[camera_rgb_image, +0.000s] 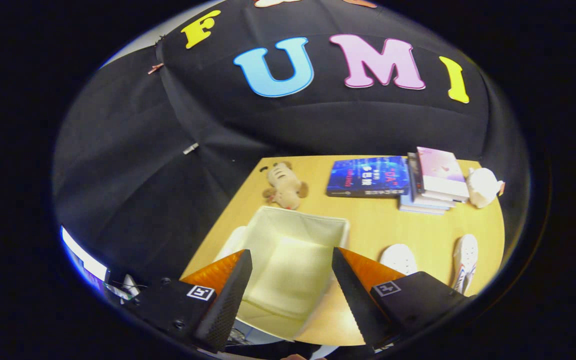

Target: Open the storage box then place both shoes into the box .Put the left shoe in first, then the right shoe, with the right side of both shoes facing outward in a uniform manner.

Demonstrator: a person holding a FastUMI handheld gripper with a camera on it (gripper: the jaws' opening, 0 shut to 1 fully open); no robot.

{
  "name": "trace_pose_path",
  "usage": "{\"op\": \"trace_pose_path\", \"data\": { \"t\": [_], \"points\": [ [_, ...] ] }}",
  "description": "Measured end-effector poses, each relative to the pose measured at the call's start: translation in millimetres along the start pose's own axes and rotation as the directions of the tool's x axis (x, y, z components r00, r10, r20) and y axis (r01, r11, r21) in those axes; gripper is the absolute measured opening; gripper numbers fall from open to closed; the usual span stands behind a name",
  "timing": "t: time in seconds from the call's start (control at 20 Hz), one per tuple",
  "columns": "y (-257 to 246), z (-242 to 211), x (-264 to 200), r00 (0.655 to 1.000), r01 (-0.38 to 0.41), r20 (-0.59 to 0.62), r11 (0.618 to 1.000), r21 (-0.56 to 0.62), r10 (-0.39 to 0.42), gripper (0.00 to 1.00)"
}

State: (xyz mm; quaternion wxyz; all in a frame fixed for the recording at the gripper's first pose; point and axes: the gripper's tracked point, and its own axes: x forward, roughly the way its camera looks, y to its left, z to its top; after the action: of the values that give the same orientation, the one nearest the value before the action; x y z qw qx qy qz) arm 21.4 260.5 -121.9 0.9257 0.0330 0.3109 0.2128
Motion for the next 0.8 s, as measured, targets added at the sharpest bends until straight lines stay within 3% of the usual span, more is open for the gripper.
{"op": "trace_pose_path", "data": {
  "t": [0.5, 0.8],
  "points": [
    [-166, -78, -25, 0.968, 0.198, -0.152, 0.98, -0.036, -0.201, 0.99],
    [-221, -139, 3, 0.936, 0.205, -0.283, 0.977, -0.055, -0.212, 0.99]
  ]
}}
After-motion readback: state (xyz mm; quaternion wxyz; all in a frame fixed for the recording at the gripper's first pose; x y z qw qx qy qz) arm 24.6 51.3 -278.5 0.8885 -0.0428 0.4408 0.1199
